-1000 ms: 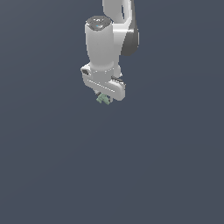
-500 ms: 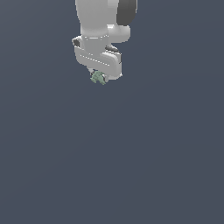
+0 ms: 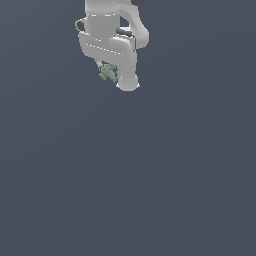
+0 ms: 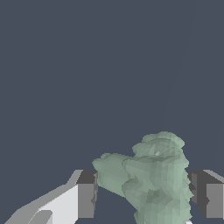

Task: Pick up the object and move it to a goal position.

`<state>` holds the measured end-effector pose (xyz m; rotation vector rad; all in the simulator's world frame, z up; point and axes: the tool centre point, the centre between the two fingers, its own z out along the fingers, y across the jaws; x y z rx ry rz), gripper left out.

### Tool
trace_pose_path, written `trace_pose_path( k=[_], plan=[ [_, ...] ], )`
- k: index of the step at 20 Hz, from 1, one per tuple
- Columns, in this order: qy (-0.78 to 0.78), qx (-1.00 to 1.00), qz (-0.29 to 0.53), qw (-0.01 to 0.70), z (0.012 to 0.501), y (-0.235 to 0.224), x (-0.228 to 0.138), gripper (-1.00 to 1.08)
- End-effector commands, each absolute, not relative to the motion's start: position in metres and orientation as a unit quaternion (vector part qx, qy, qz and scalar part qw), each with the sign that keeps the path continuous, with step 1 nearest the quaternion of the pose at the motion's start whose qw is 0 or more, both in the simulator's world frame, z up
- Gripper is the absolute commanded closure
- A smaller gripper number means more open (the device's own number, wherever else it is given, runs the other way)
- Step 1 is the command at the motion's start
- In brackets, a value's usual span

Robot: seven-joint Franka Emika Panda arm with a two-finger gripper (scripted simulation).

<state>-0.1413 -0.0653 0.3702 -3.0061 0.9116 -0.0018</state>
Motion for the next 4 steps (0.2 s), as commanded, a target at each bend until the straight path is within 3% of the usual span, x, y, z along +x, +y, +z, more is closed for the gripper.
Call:
trace_pose_path(
  k=[1,4],
  plan=[
    [0.29,-0.957,0.0,0.0,0.3759,-0.0664,-0.1432,1.08],
    [0.29,-0.957,0.0,0.0,0.378,-0.0669,-0.1433,1.08]
  ],
)
